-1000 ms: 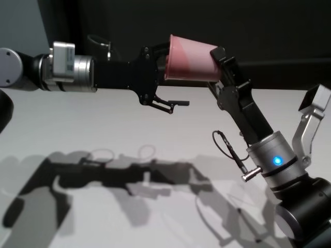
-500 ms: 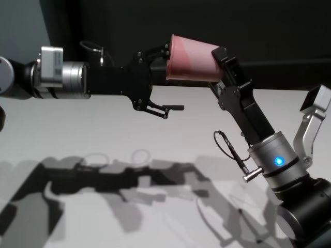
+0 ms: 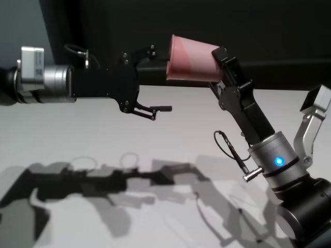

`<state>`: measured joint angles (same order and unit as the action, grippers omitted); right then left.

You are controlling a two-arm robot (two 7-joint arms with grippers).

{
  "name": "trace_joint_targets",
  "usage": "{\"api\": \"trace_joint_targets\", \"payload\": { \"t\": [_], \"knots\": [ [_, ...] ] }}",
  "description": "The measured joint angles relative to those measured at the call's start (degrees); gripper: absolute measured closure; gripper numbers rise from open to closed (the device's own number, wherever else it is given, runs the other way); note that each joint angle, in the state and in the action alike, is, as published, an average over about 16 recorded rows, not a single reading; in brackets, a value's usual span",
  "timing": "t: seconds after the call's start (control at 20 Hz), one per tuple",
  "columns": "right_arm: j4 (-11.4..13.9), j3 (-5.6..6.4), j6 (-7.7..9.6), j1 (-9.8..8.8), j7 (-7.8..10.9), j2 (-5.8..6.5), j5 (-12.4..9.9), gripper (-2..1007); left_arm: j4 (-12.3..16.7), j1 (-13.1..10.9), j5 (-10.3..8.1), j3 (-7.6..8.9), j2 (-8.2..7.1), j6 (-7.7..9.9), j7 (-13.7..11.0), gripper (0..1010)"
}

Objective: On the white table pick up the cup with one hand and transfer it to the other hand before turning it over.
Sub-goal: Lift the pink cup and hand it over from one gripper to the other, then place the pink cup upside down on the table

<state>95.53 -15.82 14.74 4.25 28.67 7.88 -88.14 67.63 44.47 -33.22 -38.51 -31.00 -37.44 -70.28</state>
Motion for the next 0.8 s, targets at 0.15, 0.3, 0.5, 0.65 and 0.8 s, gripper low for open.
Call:
{"api": "trace_joint_targets", "payload": {
  "t": [0.15,0.3,0.5,0.65,0.8],
  "knots": [
    [0.0,0.0,0.0,0.0,0.0,0.0,0.0,268,1.8,-1.58,0.2,0.97,-1.4,0.91,1.83,9],
    [0.0,0.0,0.0,0.0,0.0,0.0,0.0,268,3.65,-3.43,0.74,2.19,-2.72,1.75,4.5,9],
    [0.0,0.0,0.0,0.0,0.0,0.0,0.0,268,6.02,-6.35,2.22,4.16,-4.19,2.81,9.35,9],
    [0.0,0.0,0.0,0.0,0.0,0.0,0.0,268,7.57,-8.7,3.77,5.78,-4.97,3.65,13.54,9],
    [0.0,0.0,0.0,0.0,0.0,0.0,0.0,268,8.84,-11.02,5.49,7.4,-5.42,4.56,17.81,9]
  ]
}}
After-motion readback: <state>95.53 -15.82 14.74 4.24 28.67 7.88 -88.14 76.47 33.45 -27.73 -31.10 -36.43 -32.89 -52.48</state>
